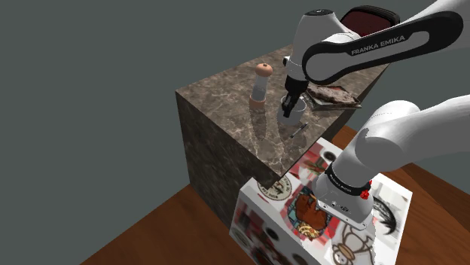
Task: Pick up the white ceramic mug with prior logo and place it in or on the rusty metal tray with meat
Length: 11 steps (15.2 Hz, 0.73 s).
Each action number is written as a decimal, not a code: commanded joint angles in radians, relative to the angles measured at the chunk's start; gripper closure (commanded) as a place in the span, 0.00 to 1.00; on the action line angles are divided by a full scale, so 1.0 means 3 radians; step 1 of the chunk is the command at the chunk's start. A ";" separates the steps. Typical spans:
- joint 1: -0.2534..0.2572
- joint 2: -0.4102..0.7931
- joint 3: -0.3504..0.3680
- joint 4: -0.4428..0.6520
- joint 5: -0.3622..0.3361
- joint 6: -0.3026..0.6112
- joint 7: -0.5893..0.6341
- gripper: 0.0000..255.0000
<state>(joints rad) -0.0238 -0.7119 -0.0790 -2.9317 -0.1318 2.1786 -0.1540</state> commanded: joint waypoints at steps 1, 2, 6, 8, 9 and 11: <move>-0.0001 0.0001 -0.0001 -0.0001 -0.0001 -0.0001 0.0000 1.00; -0.0001 0.0002 -0.0001 -0.0001 -0.0001 0.0001 0.0000 1.00; 0.0008 -0.0131 0.0010 0.0115 0.0020 -0.0248 -0.0015 1.00; 0.0012 -0.0187 0.0015 0.0178 0.0030 -0.0367 -0.0022 1.00; 0.0014 -0.0212 0.0018 0.0211 0.0035 -0.0425 -0.0025 1.00; 0.0018 -0.0258 0.0024 0.0279 0.0044 -0.0539 -0.0031 1.00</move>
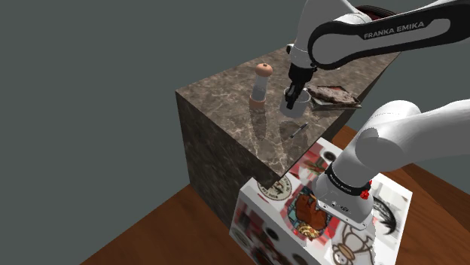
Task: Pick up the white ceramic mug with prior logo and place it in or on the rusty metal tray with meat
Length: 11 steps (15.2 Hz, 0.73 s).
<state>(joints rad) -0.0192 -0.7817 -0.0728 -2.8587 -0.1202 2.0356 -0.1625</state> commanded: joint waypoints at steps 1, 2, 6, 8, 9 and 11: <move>0.0004 -0.0046 0.0006 0.0070 0.0009 -0.0117 -0.0006 1.00; 0.0005 -0.0066 0.0009 0.0105 0.0014 -0.0172 -0.0009 1.00; 0.0012 -0.0129 0.0020 0.0253 0.0029 -0.0384 -0.0021 1.00; 0.0014 -0.0153 0.0025 0.0331 0.0037 -0.0485 -0.0027 1.00; 0.0015 -0.0164 0.0028 0.0371 0.0040 -0.0535 -0.0029 1.00; 0.0018 -0.0181 0.0033 0.0451 0.0047 -0.0633 -0.0035 1.00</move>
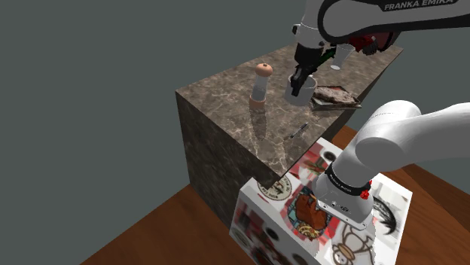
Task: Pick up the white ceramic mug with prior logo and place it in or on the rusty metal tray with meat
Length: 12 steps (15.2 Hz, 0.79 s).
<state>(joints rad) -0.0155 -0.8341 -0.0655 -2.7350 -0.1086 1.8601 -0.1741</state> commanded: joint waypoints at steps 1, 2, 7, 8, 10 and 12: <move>0.0007 -0.0013 0.0011 0.0080 0.0011 -0.0096 0.0001 1.00; 0.0008 -0.0019 0.0014 0.0122 0.0014 -0.0143 -0.0001 1.00; -0.0193 -0.0082 -0.0294 0.0179 -0.0239 -0.0232 -0.0347 1.00; -0.0242 -0.0082 -0.0372 0.0195 -0.0303 -0.0238 -0.0434 1.00; -0.0334 -0.0066 -0.0529 0.0238 -0.0427 -0.0244 -0.0605 1.00; -0.0419 -0.0028 -0.0685 0.0298 -0.0545 -0.0240 -0.0776 1.00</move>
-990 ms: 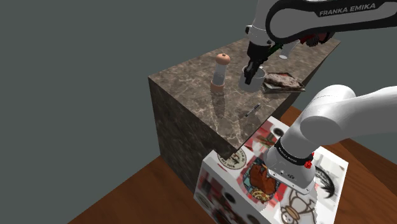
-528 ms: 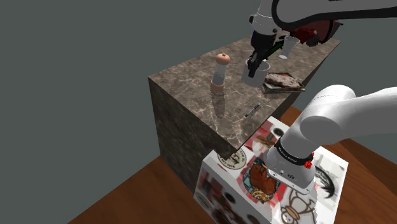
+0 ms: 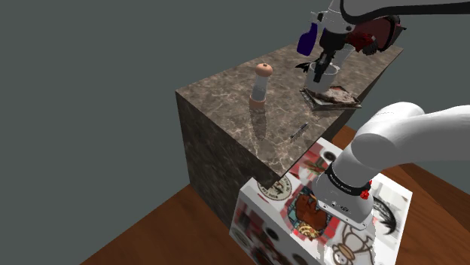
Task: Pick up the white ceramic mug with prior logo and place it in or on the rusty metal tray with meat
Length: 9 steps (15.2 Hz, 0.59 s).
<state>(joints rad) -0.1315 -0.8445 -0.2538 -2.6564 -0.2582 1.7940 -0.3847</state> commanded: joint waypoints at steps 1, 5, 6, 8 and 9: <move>-0.0071 0.0033 -0.0136 0.0072 -0.0102 -0.0016 -0.0159 1.00; -0.0196 0.0184 -0.0449 0.0254 -0.0303 0.0019 -0.0493 1.00; -0.0219 0.0232 -0.0528 0.0308 -0.0346 0.0030 -0.0576 1.00; -0.0255 0.0338 -0.0686 0.0428 -0.0422 0.0057 -0.0741 1.00; -0.0268 0.0397 -0.0765 0.0493 -0.0454 0.0072 -0.0823 1.00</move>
<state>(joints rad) -0.2031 -0.7392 -0.4540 -2.5211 -0.3781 1.8069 -0.6013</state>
